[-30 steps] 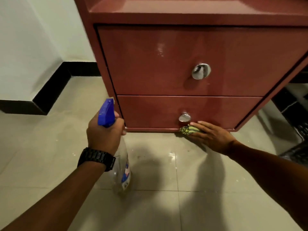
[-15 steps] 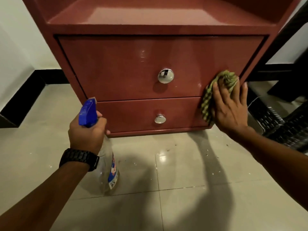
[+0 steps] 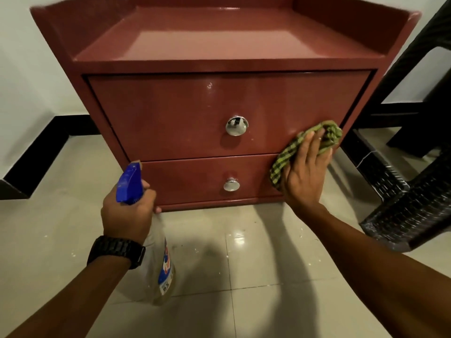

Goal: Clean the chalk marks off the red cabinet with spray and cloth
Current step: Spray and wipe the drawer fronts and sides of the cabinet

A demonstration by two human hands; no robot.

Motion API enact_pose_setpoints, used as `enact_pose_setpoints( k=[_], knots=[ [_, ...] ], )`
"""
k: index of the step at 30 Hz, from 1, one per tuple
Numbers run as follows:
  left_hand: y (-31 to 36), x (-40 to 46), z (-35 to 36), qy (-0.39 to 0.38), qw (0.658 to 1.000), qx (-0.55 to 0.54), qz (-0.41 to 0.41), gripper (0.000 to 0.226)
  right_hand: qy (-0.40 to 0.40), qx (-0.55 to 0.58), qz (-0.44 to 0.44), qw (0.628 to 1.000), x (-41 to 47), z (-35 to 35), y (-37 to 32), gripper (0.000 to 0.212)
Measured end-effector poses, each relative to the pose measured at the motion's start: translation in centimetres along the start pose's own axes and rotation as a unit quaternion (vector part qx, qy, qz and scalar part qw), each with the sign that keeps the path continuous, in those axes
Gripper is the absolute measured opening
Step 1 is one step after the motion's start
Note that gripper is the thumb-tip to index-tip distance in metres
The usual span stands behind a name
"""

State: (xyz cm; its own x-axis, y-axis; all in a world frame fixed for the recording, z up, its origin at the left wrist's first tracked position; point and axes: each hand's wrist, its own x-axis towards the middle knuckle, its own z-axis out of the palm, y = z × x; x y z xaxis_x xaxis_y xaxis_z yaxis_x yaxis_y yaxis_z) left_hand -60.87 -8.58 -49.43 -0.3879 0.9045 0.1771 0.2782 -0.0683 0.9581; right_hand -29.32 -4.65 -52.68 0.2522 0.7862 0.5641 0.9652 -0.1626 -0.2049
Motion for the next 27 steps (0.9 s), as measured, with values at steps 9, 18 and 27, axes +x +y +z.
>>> enact_pose_setpoints(
  k=[9,18,27],
  knots=[
    [2.4,0.0,-0.6,-0.014,1.000,0.002,0.014,0.012,0.047,-0.098,-0.252,0.962,1.2,-0.1,-5.8,0.068],
    [3.9,0.1,-0.9,0.007,1.000,-0.003,-0.003,0.013,0.085,-0.110,-0.063,0.988,6.0,-5.7,3.5,0.078],
    [7.9,1.5,-0.3,0.017,0.999,-0.042,0.002,0.019,0.101,0.027,0.077,0.992,6.2,-6.8,0.6,0.074]
  ],
)
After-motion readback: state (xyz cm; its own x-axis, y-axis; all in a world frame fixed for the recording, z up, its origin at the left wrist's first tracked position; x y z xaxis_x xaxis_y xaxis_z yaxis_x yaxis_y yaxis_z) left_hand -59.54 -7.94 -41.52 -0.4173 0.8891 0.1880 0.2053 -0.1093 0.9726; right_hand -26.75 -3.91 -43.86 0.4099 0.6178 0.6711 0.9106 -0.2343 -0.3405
